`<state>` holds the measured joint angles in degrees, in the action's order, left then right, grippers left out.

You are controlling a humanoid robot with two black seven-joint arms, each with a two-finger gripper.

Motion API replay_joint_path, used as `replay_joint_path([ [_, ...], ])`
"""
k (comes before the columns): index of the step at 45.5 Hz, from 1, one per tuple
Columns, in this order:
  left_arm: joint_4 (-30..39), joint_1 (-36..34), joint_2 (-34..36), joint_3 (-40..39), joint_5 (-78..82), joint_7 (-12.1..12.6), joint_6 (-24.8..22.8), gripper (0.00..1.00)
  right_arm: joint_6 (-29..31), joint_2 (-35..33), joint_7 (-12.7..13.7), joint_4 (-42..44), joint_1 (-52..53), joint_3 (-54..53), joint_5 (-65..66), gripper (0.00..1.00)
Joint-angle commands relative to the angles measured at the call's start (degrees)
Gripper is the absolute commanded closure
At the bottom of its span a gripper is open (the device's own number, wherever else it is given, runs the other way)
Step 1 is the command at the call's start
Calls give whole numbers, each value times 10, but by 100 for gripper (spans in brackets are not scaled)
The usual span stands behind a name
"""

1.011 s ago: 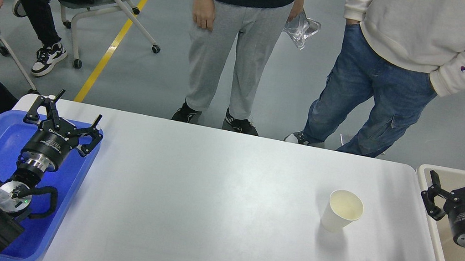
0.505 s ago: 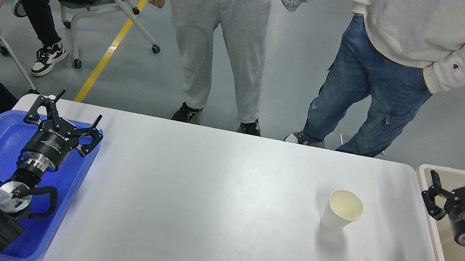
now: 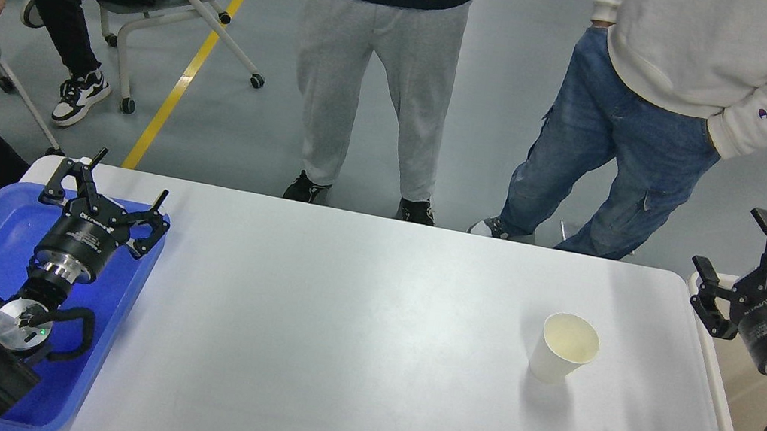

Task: Tidy desktop
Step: 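Reach the right gripper toward the white paper cup and close on it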

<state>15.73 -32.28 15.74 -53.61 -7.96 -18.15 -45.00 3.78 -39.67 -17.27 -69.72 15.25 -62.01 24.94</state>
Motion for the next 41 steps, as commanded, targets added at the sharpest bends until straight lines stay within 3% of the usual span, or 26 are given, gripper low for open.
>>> replay_joint_path([
  [1, 0, -1, 0, 0, 1, 0, 0, 0, 6, -94, 40, -62, 17, 47, 39, 0],
  [4, 0, -1, 0, 0, 1, 0, 0, 0, 23, -124, 60, -82, 26, 58, 98, 0],
  [9, 0, -1, 0, 0, 1, 0, 0, 0, 29, -139, 58, -93, 37, 69, 222, 0],
  [16, 0, -1, 0, 0, 1, 0, 0, 0, 30, -148, 60, -103, 62, 127, 251, 0],
  [23, 1, -1, -1, 0, 1, 0, 0, 0, 27, -159, 69, -100, 187, 296, 293, 1],
  [28, 1, -1, -1, 0, 1, 0, 0, 0, 16, -150, 95, -82, 317, 460, 338, 1],
  [33, 1, -1, -1, 0, 1, 0, 0, 0, 20, -141, 102, -51, 424, 611, 347, 1],
  [41, 1, -1, -1, 0, 1, 0, 0, 0, 23, -90, 102, -35, 486, 736, 349, 1],
])
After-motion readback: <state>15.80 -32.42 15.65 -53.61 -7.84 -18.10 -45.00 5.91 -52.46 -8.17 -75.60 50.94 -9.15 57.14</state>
